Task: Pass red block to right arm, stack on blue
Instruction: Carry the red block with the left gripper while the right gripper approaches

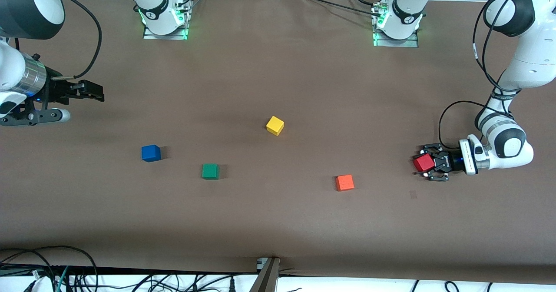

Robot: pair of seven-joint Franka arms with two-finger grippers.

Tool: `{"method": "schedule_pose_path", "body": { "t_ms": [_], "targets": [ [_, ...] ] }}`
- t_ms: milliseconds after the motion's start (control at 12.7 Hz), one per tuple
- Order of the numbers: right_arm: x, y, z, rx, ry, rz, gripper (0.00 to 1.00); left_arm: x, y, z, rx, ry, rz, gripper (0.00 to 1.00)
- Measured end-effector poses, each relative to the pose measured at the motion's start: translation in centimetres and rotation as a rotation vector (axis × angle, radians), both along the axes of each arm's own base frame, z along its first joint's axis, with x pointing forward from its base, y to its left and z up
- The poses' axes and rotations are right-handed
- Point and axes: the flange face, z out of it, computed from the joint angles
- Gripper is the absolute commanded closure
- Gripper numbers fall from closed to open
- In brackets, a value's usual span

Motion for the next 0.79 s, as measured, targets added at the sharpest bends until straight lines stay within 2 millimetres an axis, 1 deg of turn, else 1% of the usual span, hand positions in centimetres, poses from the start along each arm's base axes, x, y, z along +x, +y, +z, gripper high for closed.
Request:
{"method": "schedule_pose_path", "body": {
  "t_ms": [79,158,395,553,790],
  "targets": [
    [0.0,0.0,0.0,0.000,0.000,0.000,0.00,0.2,-1.0,0.3,-0.024,-0.004,-0.018,1.00],
    [0.0,0.0,0.0,0.000,0.000,0.000,0.00,0.6,-2.5,0.9,-0.053,-0.008,-0.039,1.00],
    [0.0,0.0,-0.1,0.000,0.001,0.001,0.00,2.2,-7.4,3.2,-0.139,0.019,-0.084,1.00],
    [0.0,0.0,-0.1,0.000,0.001,0.001,0.00,3.3,-11.1,5.7,-0.207,0.071,-0.116,1.00],
    [0.1,0.4,-0.3,0.041,0.006,-0.006,0.00,5.2,-18.1,10.6,-0.322,0.195,-0.137,1.00]
  ]
}}
